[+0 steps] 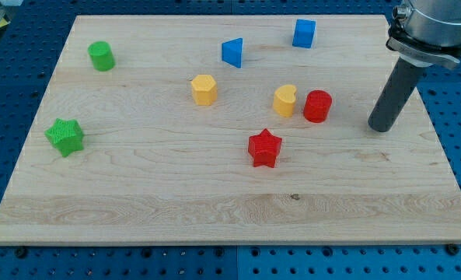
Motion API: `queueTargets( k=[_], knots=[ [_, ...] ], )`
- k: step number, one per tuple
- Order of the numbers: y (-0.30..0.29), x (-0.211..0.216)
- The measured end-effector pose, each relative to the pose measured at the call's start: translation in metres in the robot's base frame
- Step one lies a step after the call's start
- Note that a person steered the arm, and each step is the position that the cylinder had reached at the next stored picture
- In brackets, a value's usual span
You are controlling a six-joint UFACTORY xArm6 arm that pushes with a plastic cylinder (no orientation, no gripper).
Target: Keep arm horizontally right to red star
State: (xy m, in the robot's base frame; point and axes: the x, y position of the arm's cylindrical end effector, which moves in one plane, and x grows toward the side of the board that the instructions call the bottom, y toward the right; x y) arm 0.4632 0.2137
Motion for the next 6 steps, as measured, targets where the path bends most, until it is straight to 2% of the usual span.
queueTargets(
  k=[2, 4, 5, 6],
  knots=[
    [-0.001, 0.006],
    [-0.001, 0.034],
    [-0.001, 0.034],
    [-0.016, 0.056]
  ],
)
